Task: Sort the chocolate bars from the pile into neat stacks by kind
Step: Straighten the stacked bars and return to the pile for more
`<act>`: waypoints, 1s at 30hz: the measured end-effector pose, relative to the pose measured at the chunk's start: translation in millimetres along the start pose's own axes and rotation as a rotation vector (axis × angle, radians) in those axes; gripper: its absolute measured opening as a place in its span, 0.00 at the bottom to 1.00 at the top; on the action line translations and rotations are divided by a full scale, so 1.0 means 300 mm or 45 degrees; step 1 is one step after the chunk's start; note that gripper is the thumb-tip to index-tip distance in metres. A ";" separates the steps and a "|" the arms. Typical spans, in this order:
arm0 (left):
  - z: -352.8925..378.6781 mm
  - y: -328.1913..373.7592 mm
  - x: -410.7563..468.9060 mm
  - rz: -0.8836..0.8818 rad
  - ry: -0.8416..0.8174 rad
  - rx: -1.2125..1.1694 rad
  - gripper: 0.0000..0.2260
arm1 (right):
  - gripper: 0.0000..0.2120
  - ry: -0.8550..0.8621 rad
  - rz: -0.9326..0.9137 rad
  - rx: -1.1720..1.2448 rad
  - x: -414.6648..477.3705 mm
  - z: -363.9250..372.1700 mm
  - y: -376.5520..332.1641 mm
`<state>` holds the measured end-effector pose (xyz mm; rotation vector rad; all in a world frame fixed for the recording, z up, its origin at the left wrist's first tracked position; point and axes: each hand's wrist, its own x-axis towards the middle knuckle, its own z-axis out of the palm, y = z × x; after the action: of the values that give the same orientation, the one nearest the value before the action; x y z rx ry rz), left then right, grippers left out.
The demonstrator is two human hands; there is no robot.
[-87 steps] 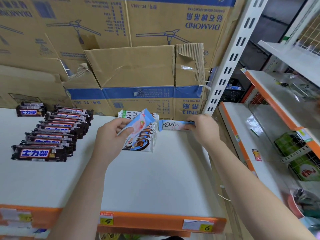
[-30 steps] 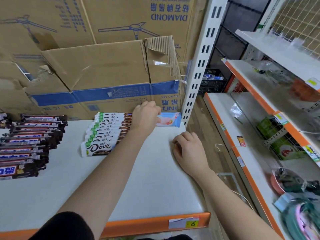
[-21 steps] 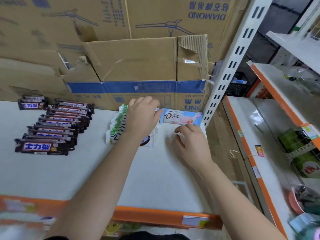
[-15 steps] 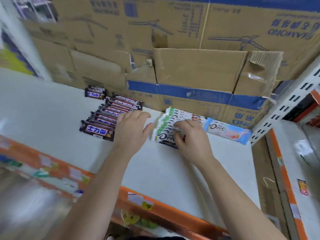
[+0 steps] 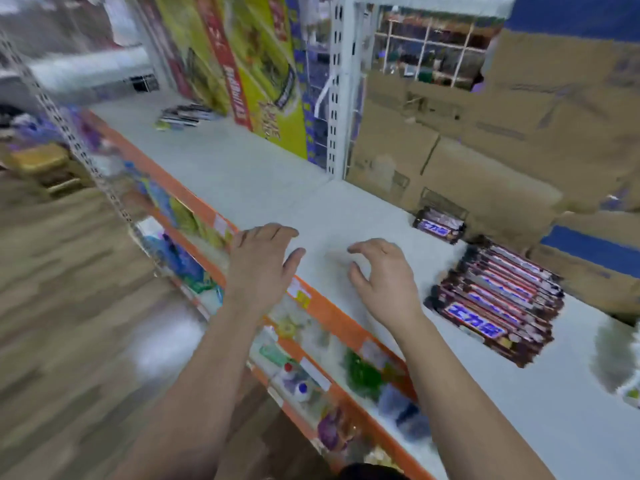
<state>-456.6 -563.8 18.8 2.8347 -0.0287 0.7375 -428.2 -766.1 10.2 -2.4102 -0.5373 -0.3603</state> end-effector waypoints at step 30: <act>0.233 -1.551 0.988 -0.194 -0.061 0.062 0.16 | 0.10 -0.169 -0.109 0.071 1.537 1.159 -0.498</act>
<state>-130.4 -113.6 10.0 2.8604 0.1983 0.6460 -49.6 -305.2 -0.3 -2.3739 -0.7018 -0.2198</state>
